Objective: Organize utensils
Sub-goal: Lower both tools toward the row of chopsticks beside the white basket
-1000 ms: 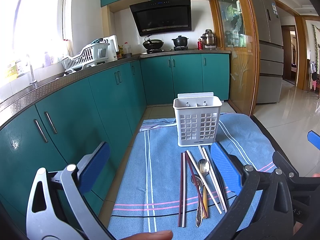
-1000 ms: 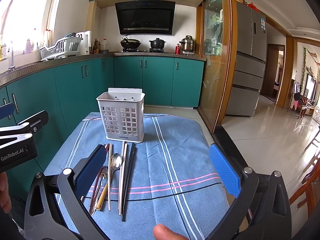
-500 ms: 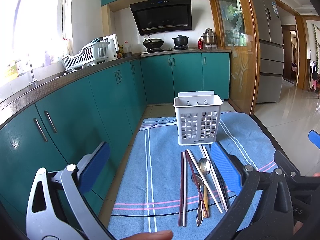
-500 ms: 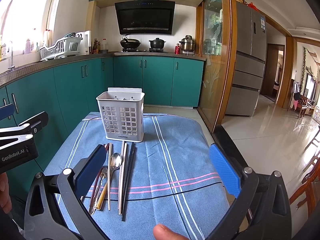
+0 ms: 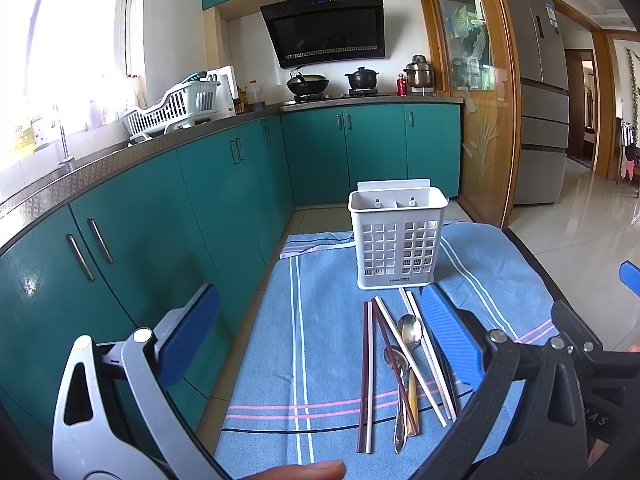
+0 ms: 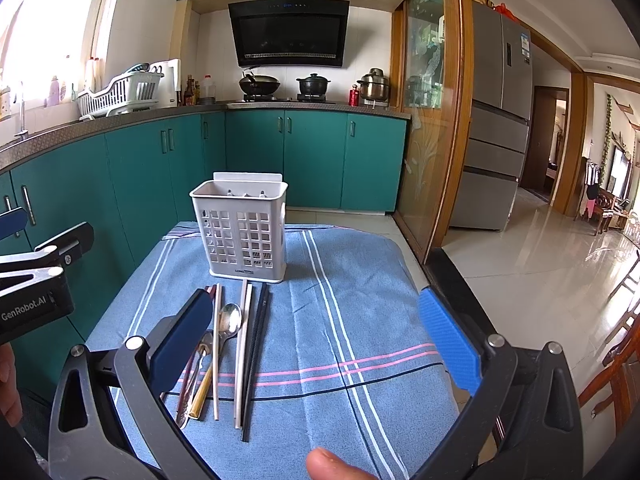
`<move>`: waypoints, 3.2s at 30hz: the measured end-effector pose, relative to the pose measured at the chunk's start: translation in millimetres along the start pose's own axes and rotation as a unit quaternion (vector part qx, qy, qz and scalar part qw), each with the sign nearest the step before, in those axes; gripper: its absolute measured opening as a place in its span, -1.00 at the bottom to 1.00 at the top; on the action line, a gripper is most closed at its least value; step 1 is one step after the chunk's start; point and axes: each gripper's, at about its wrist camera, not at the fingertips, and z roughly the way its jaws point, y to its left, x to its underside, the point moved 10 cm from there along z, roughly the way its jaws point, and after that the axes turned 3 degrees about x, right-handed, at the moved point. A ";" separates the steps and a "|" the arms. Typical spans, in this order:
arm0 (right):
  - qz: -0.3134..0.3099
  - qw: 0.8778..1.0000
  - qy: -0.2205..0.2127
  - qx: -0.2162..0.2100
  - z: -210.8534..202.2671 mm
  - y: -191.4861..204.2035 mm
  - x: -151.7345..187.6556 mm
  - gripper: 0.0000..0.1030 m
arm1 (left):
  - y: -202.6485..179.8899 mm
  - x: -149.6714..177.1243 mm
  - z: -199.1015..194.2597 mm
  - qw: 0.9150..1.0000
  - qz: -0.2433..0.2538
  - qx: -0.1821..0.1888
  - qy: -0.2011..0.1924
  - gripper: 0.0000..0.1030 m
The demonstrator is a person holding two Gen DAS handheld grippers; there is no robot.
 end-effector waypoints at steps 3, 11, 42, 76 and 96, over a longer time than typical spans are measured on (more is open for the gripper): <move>-0.005 1.000 0.010 0.020 6.8 -6.9 2.6 0.95 | -1.8 5.6 9.2 1.000 0.002 0.000 0.011 0.93; -0.044 0.995 0.055 0.069 35.6 -21.6 21.1 0.88 | -10.8 5.5 23.7 1.000 0.010 0.023 0.017 0.93; -0.007 0.962 0.267 -0.060 156.6 33.4 65.7 -0.31 | 9.7 62.6 195.9 0.972 0.049 0.074 0.219 -0.08; -0.048 0.944 0.314 -0.088 190.7 81.2 105.6 -0.24 | -10.9 121.5 256.4 0.950 0.058 0.111 0.286 0.20; -0.018 0.947 0.304 -0.099 195.2 69.5 105.9 0.05 | -25.6 122.1 243.5 0.951 0.071 0.111 0.280 0.25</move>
